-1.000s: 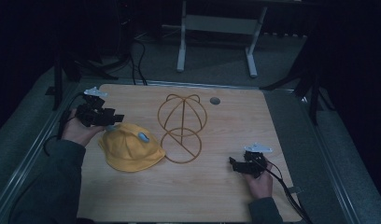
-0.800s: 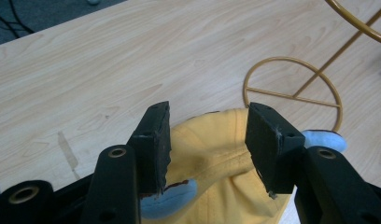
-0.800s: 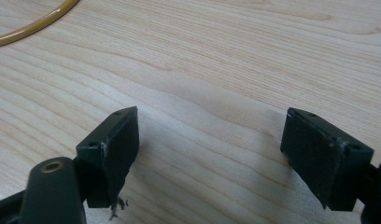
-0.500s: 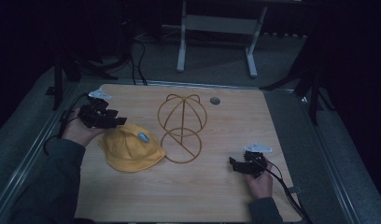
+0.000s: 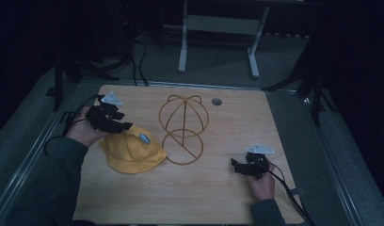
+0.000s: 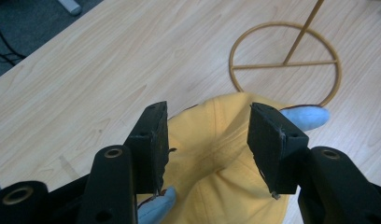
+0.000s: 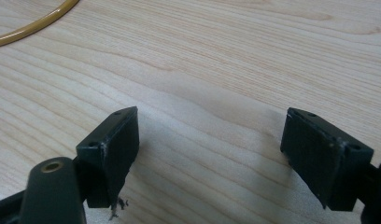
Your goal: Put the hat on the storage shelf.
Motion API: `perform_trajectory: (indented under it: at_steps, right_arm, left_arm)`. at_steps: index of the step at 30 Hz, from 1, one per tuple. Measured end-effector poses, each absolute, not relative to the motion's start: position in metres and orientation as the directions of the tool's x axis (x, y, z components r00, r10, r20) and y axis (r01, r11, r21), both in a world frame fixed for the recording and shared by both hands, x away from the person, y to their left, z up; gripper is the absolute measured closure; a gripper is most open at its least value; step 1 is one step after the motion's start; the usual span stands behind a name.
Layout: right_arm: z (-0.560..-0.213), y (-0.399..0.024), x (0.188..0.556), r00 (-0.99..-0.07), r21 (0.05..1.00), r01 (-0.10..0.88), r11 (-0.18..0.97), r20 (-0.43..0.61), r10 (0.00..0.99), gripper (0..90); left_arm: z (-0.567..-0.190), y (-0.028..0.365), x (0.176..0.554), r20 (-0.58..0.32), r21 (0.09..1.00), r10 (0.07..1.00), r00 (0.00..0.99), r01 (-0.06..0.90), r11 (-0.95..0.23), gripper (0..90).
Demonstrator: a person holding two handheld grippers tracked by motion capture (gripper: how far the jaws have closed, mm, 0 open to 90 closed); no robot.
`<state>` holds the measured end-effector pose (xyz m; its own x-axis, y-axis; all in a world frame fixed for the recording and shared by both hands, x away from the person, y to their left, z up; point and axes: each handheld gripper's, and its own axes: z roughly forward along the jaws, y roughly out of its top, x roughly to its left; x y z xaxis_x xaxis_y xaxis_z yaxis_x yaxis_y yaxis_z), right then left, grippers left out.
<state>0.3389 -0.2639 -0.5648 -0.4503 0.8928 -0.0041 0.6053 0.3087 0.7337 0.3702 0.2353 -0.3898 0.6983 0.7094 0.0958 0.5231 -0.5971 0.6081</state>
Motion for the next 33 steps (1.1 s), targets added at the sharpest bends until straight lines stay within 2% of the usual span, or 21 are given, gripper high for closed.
perform_trajectory:
  at_steps: [33]
  right_arm:
    - [-0.565, -0.264, 0.339, -0.450, 0.733, 0.606, 0.308, -0.003, 0.893, 19.4]
  left_arm:
    - [-0.415, 0.221, 0.380, 0.116, 0.420, 0.600, 0.791, 0.508, -0.752, 48.4]
